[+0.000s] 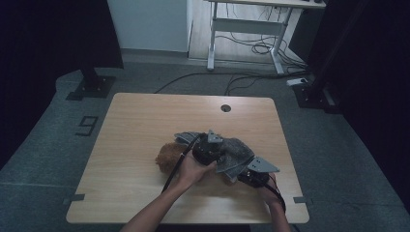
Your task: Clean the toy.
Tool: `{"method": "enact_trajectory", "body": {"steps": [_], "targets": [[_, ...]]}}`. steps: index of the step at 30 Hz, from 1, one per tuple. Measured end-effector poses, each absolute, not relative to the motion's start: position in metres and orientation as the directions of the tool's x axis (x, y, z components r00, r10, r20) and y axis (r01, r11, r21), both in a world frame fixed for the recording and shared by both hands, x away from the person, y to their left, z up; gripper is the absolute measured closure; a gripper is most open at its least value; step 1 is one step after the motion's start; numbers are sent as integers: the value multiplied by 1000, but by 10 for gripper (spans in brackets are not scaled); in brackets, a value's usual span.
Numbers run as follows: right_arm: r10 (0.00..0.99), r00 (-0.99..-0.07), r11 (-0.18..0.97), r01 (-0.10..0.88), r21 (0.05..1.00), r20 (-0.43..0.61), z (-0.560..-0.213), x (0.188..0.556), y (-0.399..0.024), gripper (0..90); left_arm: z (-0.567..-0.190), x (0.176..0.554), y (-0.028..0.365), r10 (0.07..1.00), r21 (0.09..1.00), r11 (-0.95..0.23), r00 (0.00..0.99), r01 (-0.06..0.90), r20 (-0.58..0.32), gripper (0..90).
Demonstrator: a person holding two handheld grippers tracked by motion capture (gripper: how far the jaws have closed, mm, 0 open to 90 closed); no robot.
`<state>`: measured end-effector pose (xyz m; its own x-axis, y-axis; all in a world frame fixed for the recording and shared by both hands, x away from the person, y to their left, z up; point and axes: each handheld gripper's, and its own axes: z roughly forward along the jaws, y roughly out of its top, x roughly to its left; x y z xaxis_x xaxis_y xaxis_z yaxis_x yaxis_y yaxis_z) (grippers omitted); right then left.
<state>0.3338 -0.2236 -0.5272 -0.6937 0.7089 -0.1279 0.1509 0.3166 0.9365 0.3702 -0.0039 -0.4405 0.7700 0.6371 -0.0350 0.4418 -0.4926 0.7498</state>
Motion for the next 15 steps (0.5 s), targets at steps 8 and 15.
{"method": "enact_trajectory", "body": {"steps": [8, 15], "targets": [[708, -692, 320, 142, 937, -137, -529, 333, -226, 529, -438, 365, 49, 683, 756, -471, 730, 455, -14, 835], [703, -697, 327, 137, 935, -144, -529, 333, -226, 529, -434, 362, 98, 730, 779, -403, 682, 481, -44, 836]]}}
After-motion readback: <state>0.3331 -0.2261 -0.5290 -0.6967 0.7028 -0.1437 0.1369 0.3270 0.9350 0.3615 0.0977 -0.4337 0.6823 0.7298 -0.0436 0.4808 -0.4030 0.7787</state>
